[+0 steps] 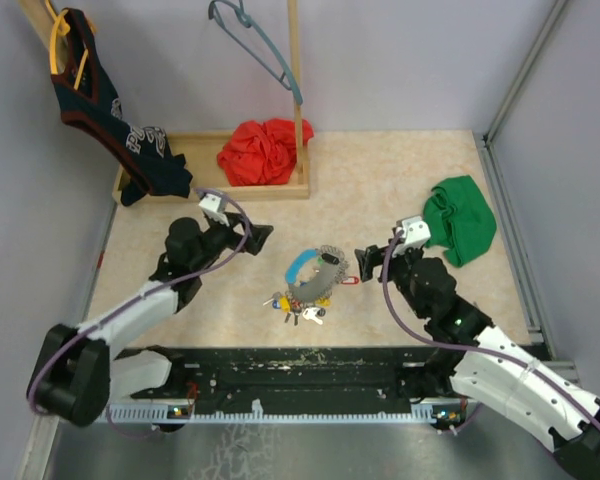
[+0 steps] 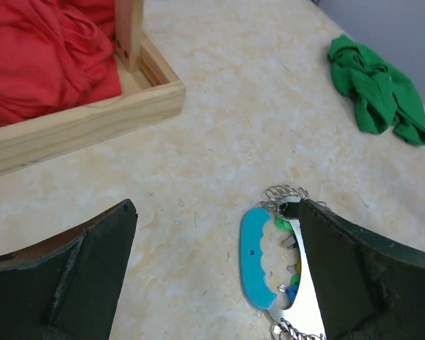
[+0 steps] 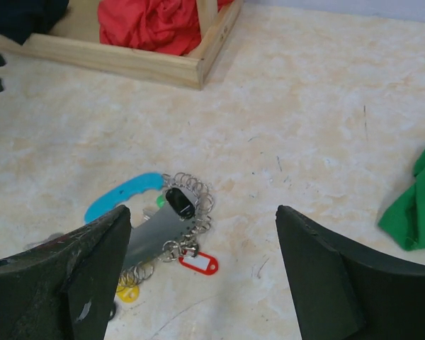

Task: Put the keys on the keyring

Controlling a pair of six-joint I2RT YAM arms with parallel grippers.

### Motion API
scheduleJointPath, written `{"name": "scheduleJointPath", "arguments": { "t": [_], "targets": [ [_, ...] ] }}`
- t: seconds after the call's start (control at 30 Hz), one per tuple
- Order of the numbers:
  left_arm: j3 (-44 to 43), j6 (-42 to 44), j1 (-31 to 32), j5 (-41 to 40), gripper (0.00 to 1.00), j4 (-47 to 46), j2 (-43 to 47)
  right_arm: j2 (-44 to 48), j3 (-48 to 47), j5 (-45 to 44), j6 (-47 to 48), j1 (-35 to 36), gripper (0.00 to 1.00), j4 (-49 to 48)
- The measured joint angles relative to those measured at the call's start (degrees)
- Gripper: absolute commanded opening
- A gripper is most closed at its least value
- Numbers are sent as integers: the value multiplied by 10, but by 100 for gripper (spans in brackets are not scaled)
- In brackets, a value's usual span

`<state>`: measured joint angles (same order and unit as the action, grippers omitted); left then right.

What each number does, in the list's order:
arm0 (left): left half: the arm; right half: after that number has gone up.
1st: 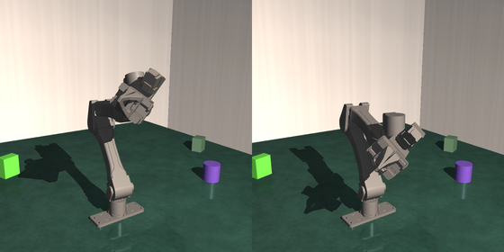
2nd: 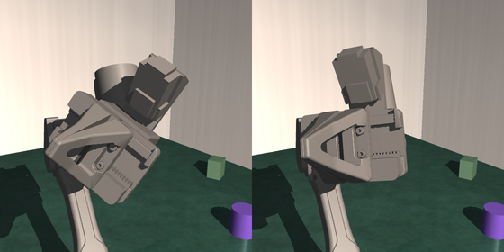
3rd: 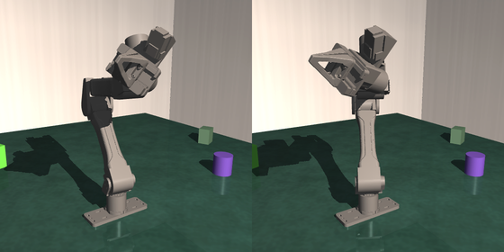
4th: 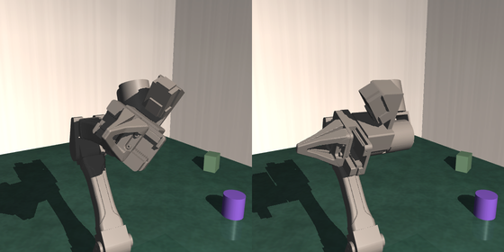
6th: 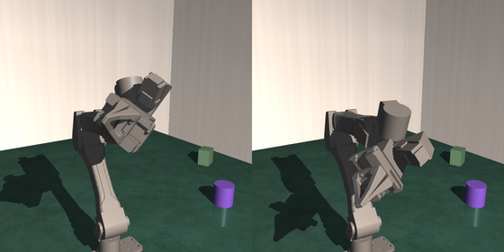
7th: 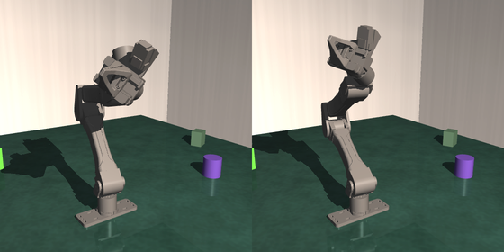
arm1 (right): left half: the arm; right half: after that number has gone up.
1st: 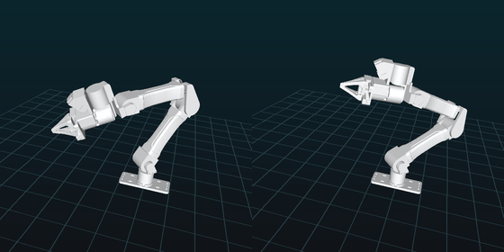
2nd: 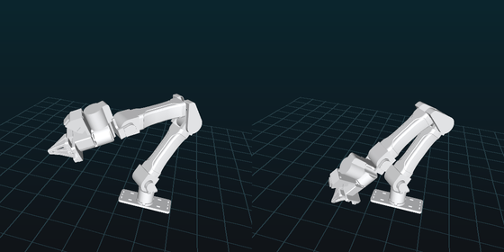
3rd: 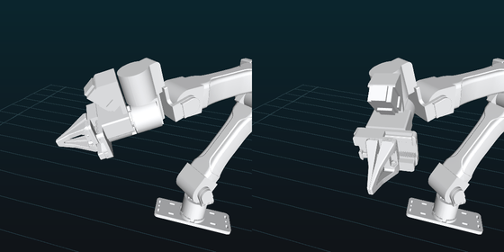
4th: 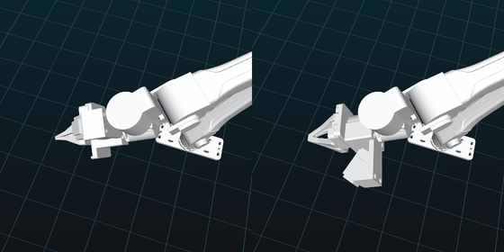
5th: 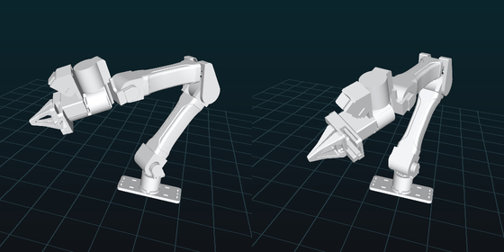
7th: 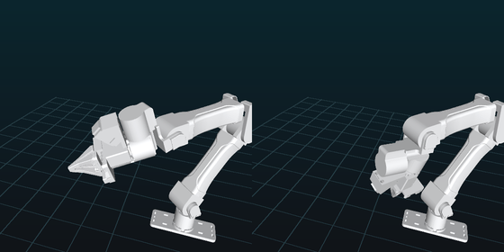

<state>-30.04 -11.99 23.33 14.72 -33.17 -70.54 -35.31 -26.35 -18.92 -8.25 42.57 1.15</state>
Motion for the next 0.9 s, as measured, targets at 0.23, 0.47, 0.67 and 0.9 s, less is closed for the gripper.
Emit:
{"name": "scheduleJointPath", "arguments": {
  "t": [0.23,0.47,0.67,0.9],
  "targets": [
    [68,-49,0,-122,100,77,229,52,0,-52,-19,0,84,37],
    [156,-96,0,-196,100,120,407,87,0,-72,-23,0,85,66],
    [186,-96,0,-200,100,123,445,94,0,-76,-25,0,86,75],
    [189,-76,0,-168,100,128,455,94,0,-76,-25,0,86,78]
  ]
}}
